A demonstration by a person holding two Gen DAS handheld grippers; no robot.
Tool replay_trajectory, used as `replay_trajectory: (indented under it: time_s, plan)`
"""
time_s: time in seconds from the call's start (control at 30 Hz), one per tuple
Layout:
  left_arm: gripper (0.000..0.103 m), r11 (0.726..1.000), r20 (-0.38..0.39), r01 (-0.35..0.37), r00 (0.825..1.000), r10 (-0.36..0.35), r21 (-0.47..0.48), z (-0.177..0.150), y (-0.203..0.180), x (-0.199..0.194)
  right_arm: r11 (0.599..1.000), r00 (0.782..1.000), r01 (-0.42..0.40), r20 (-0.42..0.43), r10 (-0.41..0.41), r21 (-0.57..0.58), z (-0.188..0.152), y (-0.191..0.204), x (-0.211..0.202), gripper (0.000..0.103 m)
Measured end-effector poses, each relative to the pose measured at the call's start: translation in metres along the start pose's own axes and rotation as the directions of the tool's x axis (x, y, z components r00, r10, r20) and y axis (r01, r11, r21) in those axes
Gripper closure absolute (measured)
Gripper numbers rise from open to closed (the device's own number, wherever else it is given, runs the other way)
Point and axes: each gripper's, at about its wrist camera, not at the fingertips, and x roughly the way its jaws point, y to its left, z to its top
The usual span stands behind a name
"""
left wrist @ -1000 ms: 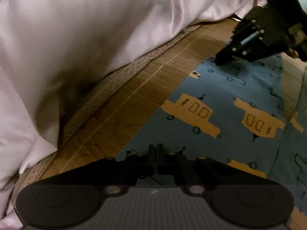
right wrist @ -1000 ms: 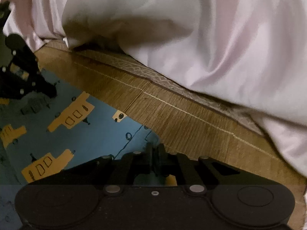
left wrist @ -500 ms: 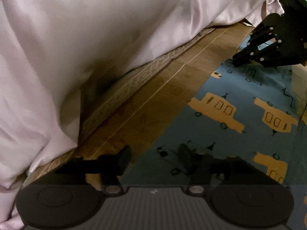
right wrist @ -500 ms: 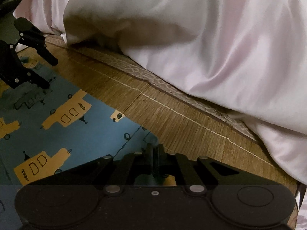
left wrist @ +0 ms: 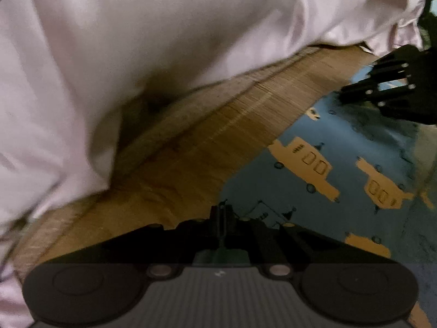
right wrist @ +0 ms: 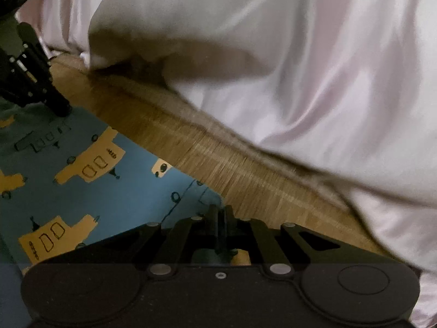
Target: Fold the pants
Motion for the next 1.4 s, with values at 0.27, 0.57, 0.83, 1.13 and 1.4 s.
replay_trajectory:
  time_s: [0.27, 0.57, 0.83, 1.13, 1.4]
  plan:
    - [0.101, 0.971, 0.147, -0.234, 0.96, 0.237, -0.042, 0.014, -0.004, -0.014, 0.985, 0.985, 0.141, 0.116, -0.129, -0.102, 0.044, 0.005, 0.016, 0.101]
    - [0.085, 0.954, 0.12, -0.298, 0.946, 0.3, -0.038, 0.002, 0.018, 0.013, 0.947, 0.976, 0.216, 0.018, -0.218, -0.238, 0.054, 0.034, 0.091, 0.084]
    - [0.022, 0.975, 0.206, -0.17, 0.959, 0.197, -0.143, -0.055, 0.076, -0.042, 0.992, 0.981, -0.063, 0.174, 0.082, -0.113, 0.056, 0.017, 0.063, 0.029]
    - [0.05, 0.955, 0.069, -0.003, 0.997, 0.024, -0.296, -0.058, 0.128, -0.032, 0.971, 0.973, -0.206, 0.081, 0.217, -0.123, 0.094, 0.032, 0.091, 0.035]
    - [0.078, 0.995, -0.047, -0.009, 0.999, 0.004, -0.103, -0.059, 0.104, -0.025, 0.945, 0.945, -0.326, 0.009, 0.327, -0.033, 0.107, 0.025, 0.106, 0.041]
